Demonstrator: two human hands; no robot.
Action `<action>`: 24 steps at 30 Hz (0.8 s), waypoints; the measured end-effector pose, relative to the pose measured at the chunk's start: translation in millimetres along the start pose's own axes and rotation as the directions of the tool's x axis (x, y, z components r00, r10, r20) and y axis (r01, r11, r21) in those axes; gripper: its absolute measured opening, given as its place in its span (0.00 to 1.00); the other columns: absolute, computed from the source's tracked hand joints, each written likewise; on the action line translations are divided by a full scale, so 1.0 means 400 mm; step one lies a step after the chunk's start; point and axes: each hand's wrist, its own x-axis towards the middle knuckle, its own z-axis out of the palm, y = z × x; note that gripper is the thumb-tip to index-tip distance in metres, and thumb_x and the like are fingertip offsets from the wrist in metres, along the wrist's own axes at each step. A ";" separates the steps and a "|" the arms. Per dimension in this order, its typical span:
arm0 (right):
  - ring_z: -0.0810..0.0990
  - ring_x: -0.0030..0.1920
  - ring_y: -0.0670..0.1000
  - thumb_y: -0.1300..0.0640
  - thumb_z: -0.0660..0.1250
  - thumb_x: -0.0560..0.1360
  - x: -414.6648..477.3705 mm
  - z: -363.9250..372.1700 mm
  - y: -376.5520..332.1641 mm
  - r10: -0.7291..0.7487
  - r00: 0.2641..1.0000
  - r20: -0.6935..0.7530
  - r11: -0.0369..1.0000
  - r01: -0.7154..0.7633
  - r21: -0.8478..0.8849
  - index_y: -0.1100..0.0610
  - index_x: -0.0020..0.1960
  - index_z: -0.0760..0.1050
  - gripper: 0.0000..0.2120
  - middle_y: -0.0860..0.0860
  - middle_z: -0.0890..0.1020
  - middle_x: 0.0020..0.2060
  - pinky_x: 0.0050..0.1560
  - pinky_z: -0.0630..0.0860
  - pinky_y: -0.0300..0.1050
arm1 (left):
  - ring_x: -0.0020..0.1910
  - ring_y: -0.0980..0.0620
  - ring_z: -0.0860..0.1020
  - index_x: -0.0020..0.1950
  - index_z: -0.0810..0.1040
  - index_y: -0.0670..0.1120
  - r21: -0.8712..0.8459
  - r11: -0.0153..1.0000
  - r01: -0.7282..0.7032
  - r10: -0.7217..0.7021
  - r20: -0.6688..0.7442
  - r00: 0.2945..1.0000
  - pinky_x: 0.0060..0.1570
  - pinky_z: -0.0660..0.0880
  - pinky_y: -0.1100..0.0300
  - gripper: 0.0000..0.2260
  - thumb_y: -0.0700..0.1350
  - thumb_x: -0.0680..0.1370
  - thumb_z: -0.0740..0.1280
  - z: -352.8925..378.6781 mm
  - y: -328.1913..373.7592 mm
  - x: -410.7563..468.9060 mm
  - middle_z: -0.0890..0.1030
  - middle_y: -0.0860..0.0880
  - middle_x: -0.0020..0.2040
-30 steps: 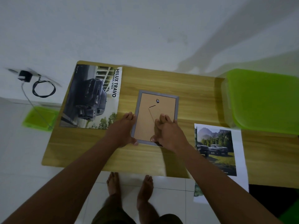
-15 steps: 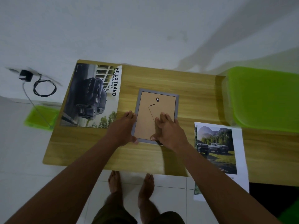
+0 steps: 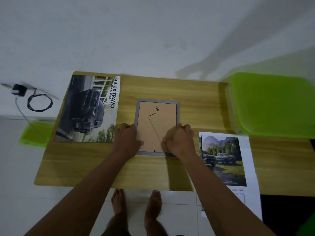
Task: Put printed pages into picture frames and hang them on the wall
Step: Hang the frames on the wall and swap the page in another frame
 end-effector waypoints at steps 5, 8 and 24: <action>0.65 0.66 0.61 0.60 0.72 0.72 0.009 0.006 -0.002 0.065 0.997 0.036 0.980 -0.071 0.186 0.60 0.68 0.65 0.28 0.59 0.66 0.63 0.64 0.69 0.53 | 0.56 0.43 0.70 0.43 0.67 0.45 -0.145 0.989 0.043 -0.042 0.008 0.999 0.46 0.66 0.55 0.19 0.47 0.68 0.77 0.010 0.003 -0.002 0.71 0.43 0.54; 0.67 0.65 0.60 0.60 0.73 0.72 0.013 0.011 0.005 0.095 0.994 0.058 0.946 -0.109 0.305 0.55 0.71 0.61 0.32 0.57 0.66 0.62 0.65 0.70 0.54 | 0.53 0.47 0.68 0.44 0.69 0.44 -0.210 0.976 0.055 -0.056 -0.001 0.998 0.43 0.63 0.56 0.19 0.46 0.67 0.78 0.011 0.000 0.003 0.70 0.46 0.50; 0.78 0.56 0.53 0.66 0.73 0.73 -0.038 -0.044 -0.007 0.112 0.994 0.017 0.640 -0.086 0.763 0.49 0.69 0.63 0.31 0.50 0.78 0.54 0.59 0.78 0.53 | 0.53 0.47 0.80 0.64 0.69 0.50 -0.843 0.525 0.116 -0.057 0.101 0.993 0.49 0.80 0.53 0.29 0.36 0.68 0.77 -0.080 0.034 -0.018 0.80 0.49 0.55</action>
